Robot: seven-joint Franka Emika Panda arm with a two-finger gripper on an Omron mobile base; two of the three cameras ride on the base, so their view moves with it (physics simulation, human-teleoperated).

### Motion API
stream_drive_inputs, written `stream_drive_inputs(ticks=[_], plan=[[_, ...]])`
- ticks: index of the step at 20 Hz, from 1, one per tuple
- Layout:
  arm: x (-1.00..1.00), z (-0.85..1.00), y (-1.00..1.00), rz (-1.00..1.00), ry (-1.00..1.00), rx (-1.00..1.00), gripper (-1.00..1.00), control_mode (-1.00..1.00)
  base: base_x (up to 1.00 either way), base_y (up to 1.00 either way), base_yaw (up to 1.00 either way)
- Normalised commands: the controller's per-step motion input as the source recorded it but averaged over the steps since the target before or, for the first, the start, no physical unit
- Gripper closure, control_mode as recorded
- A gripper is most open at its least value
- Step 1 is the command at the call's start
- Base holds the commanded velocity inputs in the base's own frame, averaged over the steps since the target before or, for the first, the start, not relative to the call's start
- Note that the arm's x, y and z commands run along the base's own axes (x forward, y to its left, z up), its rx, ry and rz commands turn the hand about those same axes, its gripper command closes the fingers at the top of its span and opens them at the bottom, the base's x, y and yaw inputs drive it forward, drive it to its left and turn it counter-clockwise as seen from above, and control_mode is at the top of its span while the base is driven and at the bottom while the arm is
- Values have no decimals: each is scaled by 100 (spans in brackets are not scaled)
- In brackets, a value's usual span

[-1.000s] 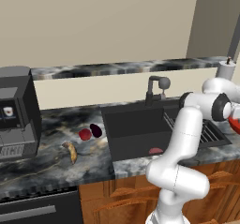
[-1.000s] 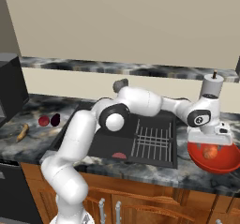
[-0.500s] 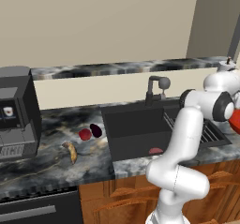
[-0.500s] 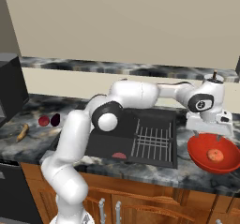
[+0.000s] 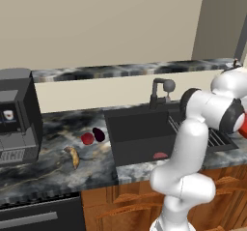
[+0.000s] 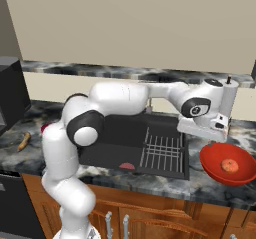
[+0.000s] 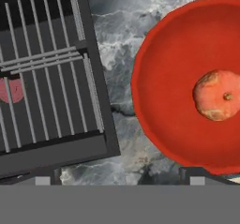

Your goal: There is a mixed pile of frozen fruits and vegetables on the counter. Locate all the frozen vegetables and place the items in a bowl on the counter. Take all the frozen fruits and defrost them in a running sink.

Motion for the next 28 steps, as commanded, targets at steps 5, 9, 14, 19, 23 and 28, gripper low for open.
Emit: stream_drive_inputs(ticks=[5, 9, 14, 19, 23, 28], plan=[[-2, 3, 99, -3, 0, -16, -100, -100, 0, 0, 0], [1, 0, 89, -11, -4, -7, -100, -100, 0, 0, 0], [1, 0, 68, -17, -12, 5, -100, -100, 0, 0, 0], [1, 1, 64, -16, -12, 10, -100, -100, 0, 0, 0], [3, 0, 78, -10, -6, 9, -100, -100, 0, 0, 0], [2, 0, 91, -1, -6, 1, -100, -100, 0, 0, 0]])
